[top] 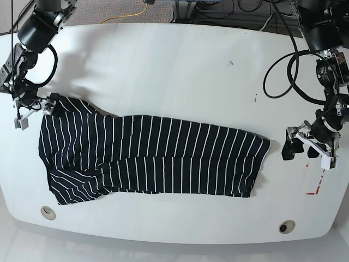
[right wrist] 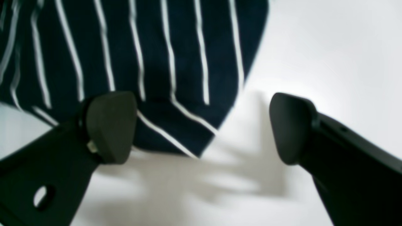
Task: Layout the t-shirt on the table in an organized manner, then fold the t-shirt properly
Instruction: 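Release the shirt and open both grippers above its edges, then grasp the shirt's opposite edges with the right and left grippers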
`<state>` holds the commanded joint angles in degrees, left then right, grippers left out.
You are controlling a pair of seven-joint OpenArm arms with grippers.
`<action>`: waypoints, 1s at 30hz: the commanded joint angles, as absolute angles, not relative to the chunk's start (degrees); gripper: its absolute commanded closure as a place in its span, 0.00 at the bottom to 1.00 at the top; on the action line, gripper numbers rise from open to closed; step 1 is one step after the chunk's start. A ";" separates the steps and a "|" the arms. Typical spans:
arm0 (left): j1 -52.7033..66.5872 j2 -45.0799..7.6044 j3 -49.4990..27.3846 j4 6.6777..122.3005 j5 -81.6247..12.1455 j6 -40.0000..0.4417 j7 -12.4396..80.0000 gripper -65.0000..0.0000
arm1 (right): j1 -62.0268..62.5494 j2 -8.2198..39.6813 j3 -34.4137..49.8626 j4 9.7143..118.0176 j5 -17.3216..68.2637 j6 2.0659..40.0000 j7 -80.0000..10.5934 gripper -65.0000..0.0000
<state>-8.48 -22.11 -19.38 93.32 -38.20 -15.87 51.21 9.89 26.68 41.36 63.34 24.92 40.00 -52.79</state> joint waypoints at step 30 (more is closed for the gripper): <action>-8.48 -22.29 -19.47 93.32 -38.11 -15.87 51.21 0.18 | 8.48 22.64 35.12 62.29 25.19 40.00 -51.82 0.00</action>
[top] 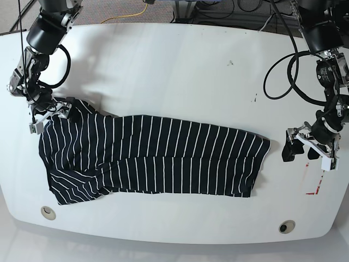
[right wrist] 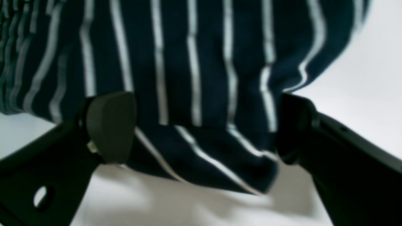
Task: Layout the t-shirt on the table in an organized manner, then fold the t-shirt properly
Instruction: 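Grasp the shirt's opposite edges with the right and left grippers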
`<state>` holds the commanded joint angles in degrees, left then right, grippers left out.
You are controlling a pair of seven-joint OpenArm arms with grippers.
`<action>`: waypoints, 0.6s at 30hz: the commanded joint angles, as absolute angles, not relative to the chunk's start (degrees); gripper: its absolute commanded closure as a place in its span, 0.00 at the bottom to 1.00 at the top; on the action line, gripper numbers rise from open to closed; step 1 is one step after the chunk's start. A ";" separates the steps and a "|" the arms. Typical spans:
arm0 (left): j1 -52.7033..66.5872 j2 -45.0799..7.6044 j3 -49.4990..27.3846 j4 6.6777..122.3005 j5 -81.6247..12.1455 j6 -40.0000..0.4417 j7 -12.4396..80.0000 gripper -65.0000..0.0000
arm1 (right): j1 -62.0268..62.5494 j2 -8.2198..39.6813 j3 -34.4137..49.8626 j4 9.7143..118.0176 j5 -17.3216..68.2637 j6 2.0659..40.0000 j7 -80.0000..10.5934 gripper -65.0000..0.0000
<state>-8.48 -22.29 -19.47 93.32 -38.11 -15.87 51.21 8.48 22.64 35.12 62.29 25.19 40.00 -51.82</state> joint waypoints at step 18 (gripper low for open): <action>-9.45 -22.11 -19.21 92.79 -38.02 -15.87 51.21 0.17 | 7.87 22.73 35.03 62.29 25.01 40.00 -51.82 0.46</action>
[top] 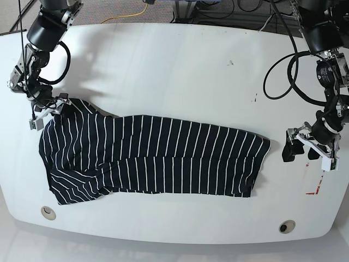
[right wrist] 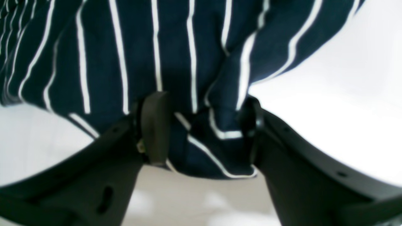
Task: Layout the t-shirt on the table in an organized manner, then fold the t-shirt properly
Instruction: 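Grasp the shirt's opposite edges with the right and left grippers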
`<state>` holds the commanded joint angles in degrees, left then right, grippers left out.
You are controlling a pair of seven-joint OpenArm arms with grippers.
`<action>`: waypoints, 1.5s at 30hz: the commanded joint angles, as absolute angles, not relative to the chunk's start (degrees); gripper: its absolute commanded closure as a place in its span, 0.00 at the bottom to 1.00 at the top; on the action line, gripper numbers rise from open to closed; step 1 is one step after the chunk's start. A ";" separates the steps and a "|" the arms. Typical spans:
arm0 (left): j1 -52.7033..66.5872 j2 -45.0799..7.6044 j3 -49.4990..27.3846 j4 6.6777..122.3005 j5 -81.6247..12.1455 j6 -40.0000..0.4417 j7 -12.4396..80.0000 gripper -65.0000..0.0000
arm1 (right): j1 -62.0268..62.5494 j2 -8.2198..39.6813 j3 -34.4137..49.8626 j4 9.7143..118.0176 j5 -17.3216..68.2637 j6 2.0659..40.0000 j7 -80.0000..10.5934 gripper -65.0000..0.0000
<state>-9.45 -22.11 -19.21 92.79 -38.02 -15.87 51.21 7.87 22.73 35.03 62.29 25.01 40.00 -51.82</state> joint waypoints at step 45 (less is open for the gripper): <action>-18.42 -15.16 -5.23 63.34 -29.05 -15.78 42.59 0.18 | 8.22 23.08 34.95 62.73 25.27 40.00 -51.82 0.46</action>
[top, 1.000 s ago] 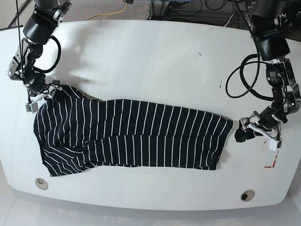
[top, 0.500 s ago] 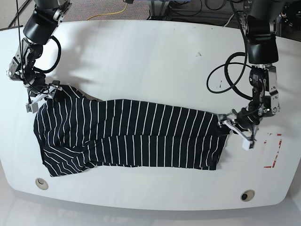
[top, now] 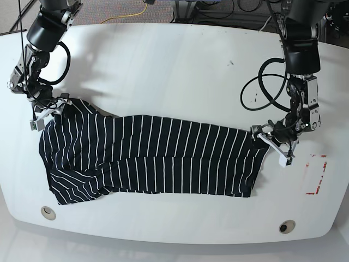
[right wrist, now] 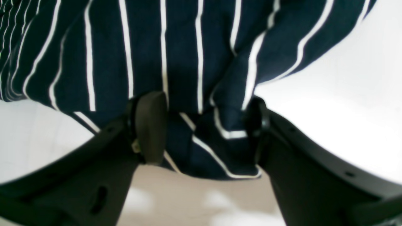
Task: Layout the t-shirt on the table in an organized manner, then fold the t-shirt properly
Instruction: 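Grasp the shirt's opposite edges with the right and left grippers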
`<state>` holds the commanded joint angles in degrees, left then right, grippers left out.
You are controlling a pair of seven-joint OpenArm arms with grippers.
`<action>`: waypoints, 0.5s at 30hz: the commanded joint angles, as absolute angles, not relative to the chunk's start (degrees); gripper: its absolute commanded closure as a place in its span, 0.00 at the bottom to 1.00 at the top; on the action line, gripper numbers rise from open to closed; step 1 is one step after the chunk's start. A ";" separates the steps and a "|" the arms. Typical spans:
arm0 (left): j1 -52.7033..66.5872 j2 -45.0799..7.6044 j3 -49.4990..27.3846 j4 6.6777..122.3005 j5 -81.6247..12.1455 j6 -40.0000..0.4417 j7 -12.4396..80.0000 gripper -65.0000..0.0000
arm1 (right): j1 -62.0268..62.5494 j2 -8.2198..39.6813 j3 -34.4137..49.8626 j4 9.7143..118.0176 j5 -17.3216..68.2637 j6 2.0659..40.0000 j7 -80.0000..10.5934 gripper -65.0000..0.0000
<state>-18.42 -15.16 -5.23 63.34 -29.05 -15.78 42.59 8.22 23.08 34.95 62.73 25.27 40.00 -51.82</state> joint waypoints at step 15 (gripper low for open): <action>-18.51 -15.25 -5.23 63.08 -28.97 -15.69 42.68 0.81 | 8.22 23.08 35.21 67.12 25.36 40.00 -55.60 0.78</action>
